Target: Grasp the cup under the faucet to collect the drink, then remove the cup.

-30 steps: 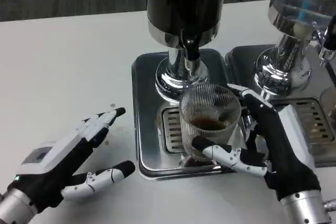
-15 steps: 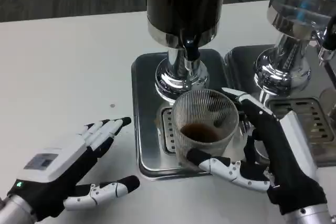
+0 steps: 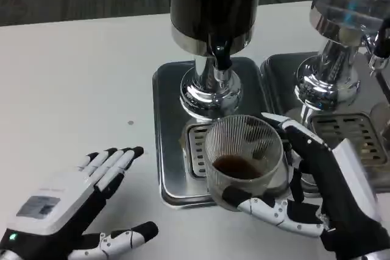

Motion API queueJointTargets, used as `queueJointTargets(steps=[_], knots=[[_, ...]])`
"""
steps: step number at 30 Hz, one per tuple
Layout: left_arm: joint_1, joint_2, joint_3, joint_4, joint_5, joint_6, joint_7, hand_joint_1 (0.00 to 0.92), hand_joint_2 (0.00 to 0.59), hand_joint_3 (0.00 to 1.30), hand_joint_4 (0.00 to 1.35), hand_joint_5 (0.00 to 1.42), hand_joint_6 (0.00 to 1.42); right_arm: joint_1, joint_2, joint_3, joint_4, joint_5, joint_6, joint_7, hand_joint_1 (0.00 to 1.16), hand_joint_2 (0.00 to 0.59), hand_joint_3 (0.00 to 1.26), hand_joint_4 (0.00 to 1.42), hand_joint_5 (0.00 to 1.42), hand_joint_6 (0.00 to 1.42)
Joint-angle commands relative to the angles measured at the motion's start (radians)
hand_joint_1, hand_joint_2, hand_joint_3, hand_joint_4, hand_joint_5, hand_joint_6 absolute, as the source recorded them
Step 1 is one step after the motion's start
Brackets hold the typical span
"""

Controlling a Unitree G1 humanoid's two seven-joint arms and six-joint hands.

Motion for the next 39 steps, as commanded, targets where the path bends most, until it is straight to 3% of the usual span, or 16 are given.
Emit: queueJointTargets(steps=[1, 17, 39], knots=[[0.034, -0.009, 0.015, -0.035, 0.027, 0.030, 0.026, 0.000, 0.143, 0.00, 0.00, 0.00, 0.00, -0.003, 0.004, -0.007, -0.037, 0.026, -0.047, 0.003, 0.90, 0.189, 0.60, 0.67, 0.95, 1.31], [0.041, -0.042, 0.012, -0.044, 0.028, 0.072, 0.022, 0.000, 0.146, 0.00, 0.00, 0.00, 0.00, 0.009, 0.010, -0.022, -0.054, 0.048, -0.044, 0.021, 0.89, 0.203, 0.60, 0.69, 0.95, 1.31], [0.040, -0.051, 0.012, -0.046, 0.031, 0.068, 0.029, 0.000, 0.149, 0.00, 0.00, 0.00, 0.00, 0.002, 0.017, -0.039, -0.047, 0.050, -0.050, 0.030, 0.89, 0.204, 0.60, 0.70, 0.95, 1.31]])
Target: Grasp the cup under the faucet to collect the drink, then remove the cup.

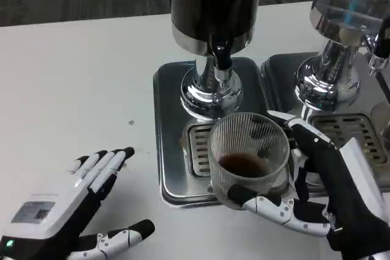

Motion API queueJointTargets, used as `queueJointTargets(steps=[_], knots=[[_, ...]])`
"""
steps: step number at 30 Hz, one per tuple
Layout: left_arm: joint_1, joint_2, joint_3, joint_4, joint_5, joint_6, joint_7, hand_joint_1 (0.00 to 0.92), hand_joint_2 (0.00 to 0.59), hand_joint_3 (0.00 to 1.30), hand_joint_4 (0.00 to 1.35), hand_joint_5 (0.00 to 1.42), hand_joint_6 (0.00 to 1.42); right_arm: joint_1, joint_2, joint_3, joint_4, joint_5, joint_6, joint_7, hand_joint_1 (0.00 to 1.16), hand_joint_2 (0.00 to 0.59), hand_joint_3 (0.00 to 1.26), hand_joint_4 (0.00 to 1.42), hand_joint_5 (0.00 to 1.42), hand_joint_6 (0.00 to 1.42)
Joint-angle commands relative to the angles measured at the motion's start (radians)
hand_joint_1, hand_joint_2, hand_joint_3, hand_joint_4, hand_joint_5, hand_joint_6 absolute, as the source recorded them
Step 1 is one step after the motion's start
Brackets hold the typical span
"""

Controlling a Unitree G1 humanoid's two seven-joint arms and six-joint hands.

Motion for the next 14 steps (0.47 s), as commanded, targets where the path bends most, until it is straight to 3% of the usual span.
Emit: queueJointTargets(steps=[1, 14], knots=[[0.003, -0.006, -0.005, -0.012, 0.004, 0.007, 0.015, 0.000, 0.149, 0.00, 0.00, 0.00, 0.00, -0.012, 0.004, -0.009, -0.027, 0.033, -0.046, -0.001, 0.89, 0.204, 0.60, 0.70, 0.95, 1.31], [0.000, -0.010, -0.006, -0.023, 0.008, 0.017, 0.013, 0.000, 0.149, 0.00, 0.00, 0.00, 0.00, -0.017, 0.000, -0.017, -0.020, 0.048, -0.049, 0.005, 0.89, 0.204, 0.61, 0.70, 0.96, 1.31]])
